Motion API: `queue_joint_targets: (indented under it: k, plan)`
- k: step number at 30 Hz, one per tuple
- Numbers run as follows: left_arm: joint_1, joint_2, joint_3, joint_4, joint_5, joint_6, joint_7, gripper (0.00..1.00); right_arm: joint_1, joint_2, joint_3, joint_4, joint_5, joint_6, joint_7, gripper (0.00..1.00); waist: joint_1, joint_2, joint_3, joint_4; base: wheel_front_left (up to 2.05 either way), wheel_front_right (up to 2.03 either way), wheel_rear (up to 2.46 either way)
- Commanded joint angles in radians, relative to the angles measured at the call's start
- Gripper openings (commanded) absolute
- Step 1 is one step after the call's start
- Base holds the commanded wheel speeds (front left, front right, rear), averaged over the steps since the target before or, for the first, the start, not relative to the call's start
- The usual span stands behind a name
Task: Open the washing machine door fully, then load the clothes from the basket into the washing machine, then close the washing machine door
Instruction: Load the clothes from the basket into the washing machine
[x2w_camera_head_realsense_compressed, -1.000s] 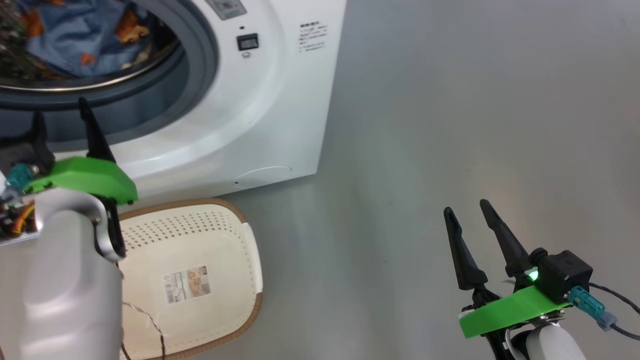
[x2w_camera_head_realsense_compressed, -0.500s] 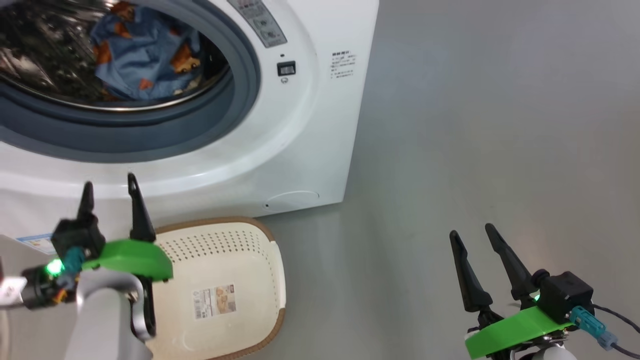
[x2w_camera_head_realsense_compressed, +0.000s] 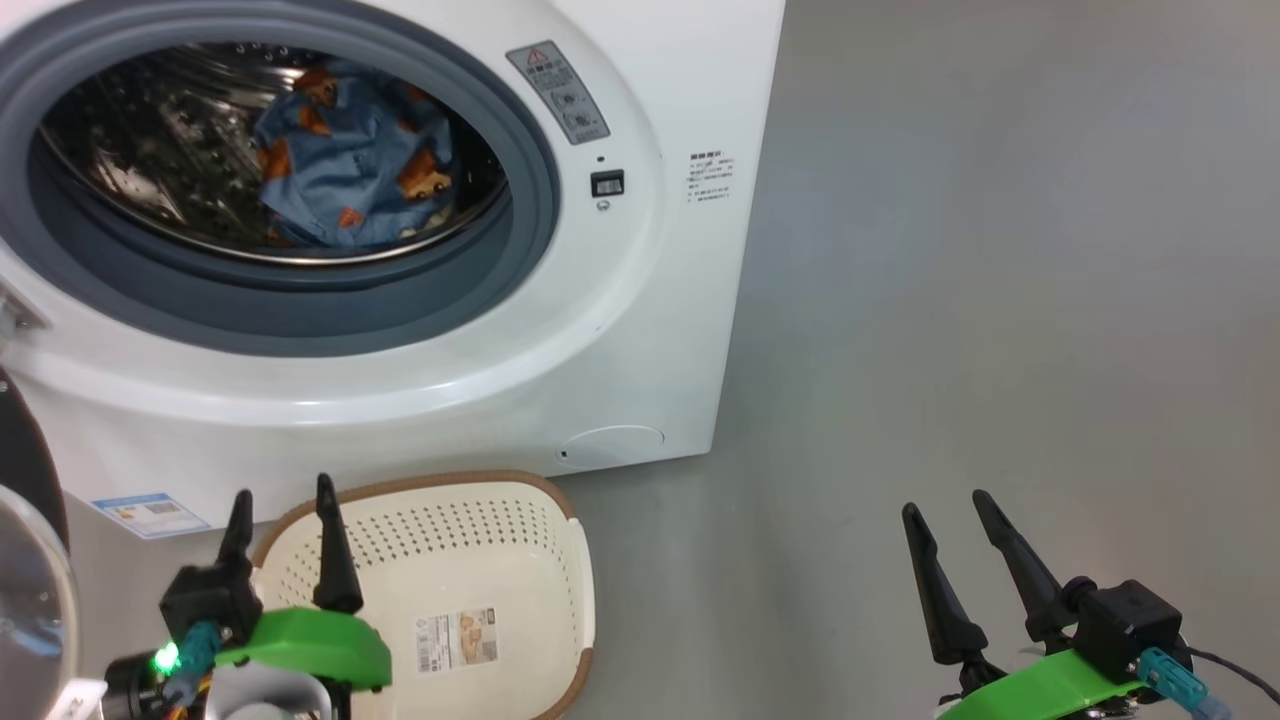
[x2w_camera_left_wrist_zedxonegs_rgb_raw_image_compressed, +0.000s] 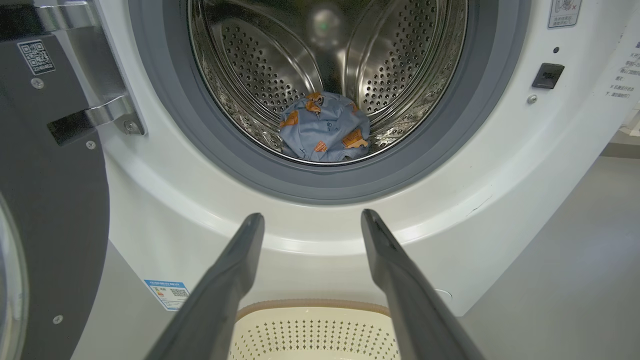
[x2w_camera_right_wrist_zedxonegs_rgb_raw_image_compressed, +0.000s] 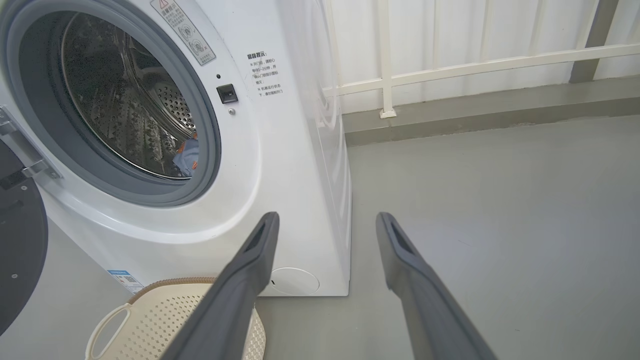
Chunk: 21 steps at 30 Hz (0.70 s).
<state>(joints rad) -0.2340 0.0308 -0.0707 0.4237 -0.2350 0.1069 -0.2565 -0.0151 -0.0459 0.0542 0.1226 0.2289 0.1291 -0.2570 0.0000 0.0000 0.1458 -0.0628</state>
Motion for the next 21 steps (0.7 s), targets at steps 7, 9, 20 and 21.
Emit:
queue_joint_targets:
  k: [7, 9, 20, 21]
  plan:
    - [0.097, 0.020, 0.036, -0.075, 0.005, -0.001, -0.005, 1.00, 0.023, -0.004, 0.022, -0.023, -0.030, 0.002, -0.005, 1.00, 0.0000, 0.0000, -0.057, 0.033, 0.00, 0.00, 0.00]
    - [0.121, 0.020, 0.041, -0.084, 0.003, 0.002, -0.005, 1.00, 0.027, -0.004, 0.022, -0.021, -0.037, 0.002, -0.005, 1.00, 0.0000, 0.0000, -0.070, 0.040, 0.00, 0.00, 0.00]
    - [0.226, 0.020, 0.042, -0.125, -0.022, 0.006, -0.005, 1.00, 0.057, -0.014, 0.023, -0.020, -0.045, 0.002, -0.005, 1.00, 0.0000, 0.0000, -0.125, 0.077, 0.00, 0.00, 0.00]
    - [0.236, 0.020, 0.040, -0.131, -0.022, 0.007, -0.005, 1.00, 0.059, -0.015, 0.024, -0.020, -0.045, 0.002, -0.005, 1.00, 0.0000, 0.0000, -0.128, 0.078, 0.00, 0.00, 0.00]
